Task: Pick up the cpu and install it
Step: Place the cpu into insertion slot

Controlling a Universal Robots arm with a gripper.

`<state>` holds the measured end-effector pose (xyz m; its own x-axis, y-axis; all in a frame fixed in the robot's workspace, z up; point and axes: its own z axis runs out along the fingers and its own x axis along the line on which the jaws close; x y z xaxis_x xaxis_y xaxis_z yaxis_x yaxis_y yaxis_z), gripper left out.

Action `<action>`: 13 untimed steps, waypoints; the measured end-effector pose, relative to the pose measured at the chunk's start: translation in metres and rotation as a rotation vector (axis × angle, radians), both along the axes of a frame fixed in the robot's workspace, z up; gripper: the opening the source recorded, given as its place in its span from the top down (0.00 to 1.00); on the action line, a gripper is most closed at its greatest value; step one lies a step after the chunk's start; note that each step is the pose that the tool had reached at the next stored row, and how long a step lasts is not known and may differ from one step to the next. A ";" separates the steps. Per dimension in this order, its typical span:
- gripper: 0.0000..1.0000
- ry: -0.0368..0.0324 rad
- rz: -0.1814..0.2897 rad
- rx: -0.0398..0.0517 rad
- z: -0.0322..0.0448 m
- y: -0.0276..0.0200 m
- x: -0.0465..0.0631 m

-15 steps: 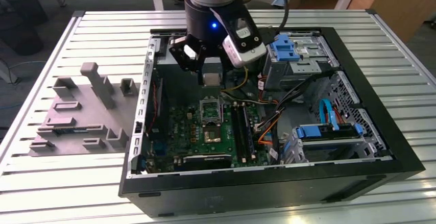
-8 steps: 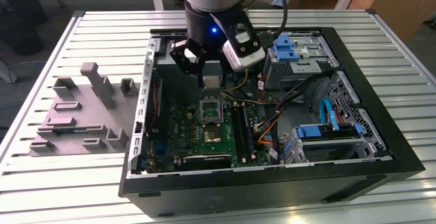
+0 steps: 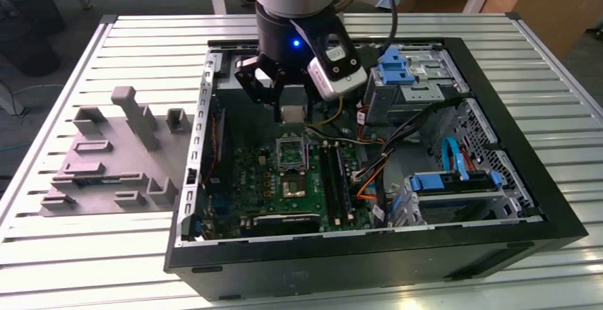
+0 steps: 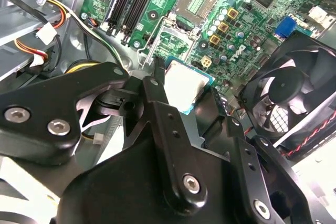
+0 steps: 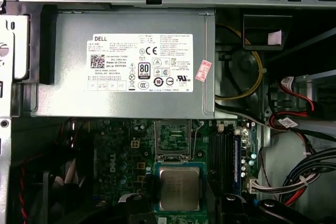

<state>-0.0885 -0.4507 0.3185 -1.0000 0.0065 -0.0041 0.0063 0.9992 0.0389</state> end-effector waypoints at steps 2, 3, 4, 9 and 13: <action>0.53 -0.0001 0.000 -0.0001 -0.0001 -0.0016 0.000; 0.53 0.0001 0.000 -0.0001 -0.0002 -0.0023 0.000; 0.53 0.0000 0.000 -0.0001 -0.0006 -0.0028 0.000; 0.53 0.0013 0.000 0.0000 -0.0073 -0.0038 0.000; 0.53 0.0026 0.000 0.0000 -0.0144 -0.0055 0.000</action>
